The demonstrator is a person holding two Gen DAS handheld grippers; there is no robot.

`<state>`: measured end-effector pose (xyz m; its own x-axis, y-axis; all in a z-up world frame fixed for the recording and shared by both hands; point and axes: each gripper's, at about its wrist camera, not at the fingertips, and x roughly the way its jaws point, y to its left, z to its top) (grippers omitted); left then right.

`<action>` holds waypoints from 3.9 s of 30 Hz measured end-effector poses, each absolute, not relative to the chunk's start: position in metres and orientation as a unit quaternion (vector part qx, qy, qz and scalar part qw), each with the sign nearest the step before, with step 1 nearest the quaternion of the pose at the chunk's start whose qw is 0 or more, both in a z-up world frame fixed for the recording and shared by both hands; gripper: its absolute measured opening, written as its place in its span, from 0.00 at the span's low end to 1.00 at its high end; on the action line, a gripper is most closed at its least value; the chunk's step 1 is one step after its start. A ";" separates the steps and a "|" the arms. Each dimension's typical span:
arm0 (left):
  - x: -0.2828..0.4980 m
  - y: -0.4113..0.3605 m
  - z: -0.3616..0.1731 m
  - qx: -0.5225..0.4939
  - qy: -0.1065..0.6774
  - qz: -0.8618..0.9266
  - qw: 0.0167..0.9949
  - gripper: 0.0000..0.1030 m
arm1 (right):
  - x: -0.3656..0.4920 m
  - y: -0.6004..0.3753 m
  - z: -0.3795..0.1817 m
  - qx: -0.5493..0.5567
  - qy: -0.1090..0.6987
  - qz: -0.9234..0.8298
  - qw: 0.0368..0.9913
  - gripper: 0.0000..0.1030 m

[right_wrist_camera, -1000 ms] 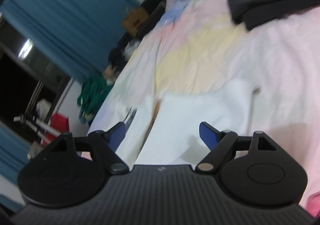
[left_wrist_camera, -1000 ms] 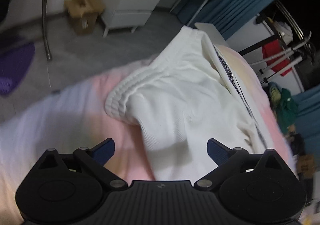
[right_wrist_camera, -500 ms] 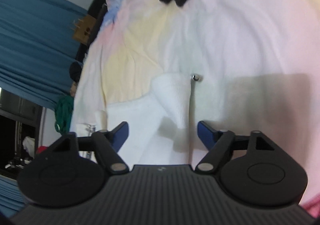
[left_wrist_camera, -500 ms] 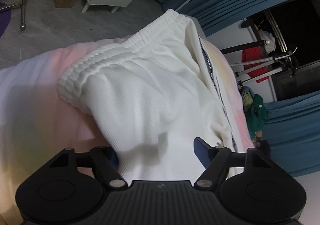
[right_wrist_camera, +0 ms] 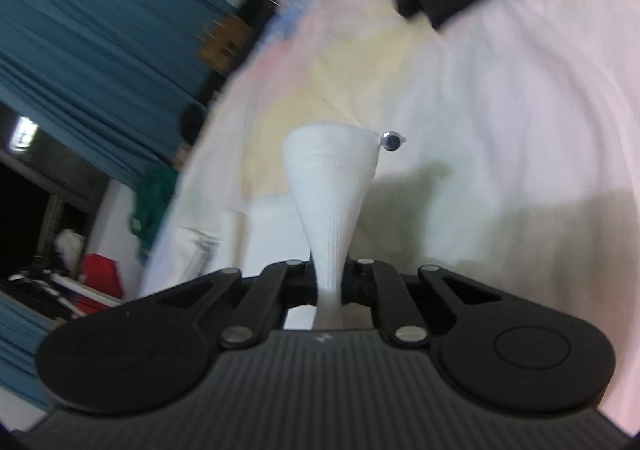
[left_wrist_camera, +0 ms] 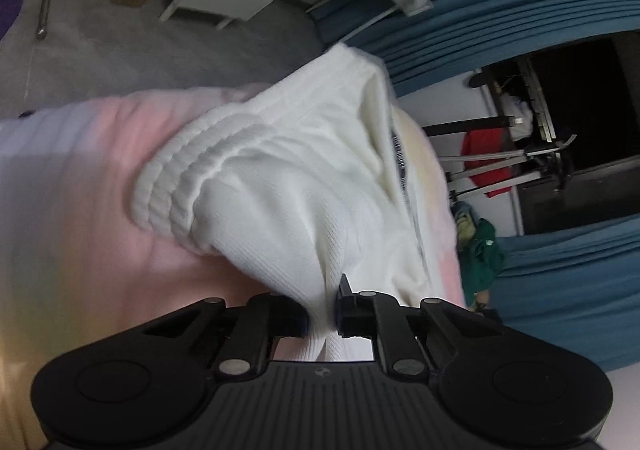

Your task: Fold clothes

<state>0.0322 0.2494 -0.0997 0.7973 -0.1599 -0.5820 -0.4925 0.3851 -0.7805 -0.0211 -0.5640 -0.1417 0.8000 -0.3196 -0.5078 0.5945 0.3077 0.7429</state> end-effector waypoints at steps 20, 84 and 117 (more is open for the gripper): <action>0.204 0.284 -0.005 -0.508 0.262 0.080 0.817 0.11 | 0.186 -0.538 -0.019 0.349 0.139 -0.249 0.893 0.07; 0.317 0.238 -0.125 -0.478 0.267 0.083 0.833 0.18 | 0.239 -0.538 -0.185 0.555 0.116 -0.152 0.809 0.10; 0.116 0.193 -0.035 -0.284 0.345 0.149 0.882 0.61 | 0.091 -0.563 -0.189 0.641 0.191 -0.155 0.727 0.27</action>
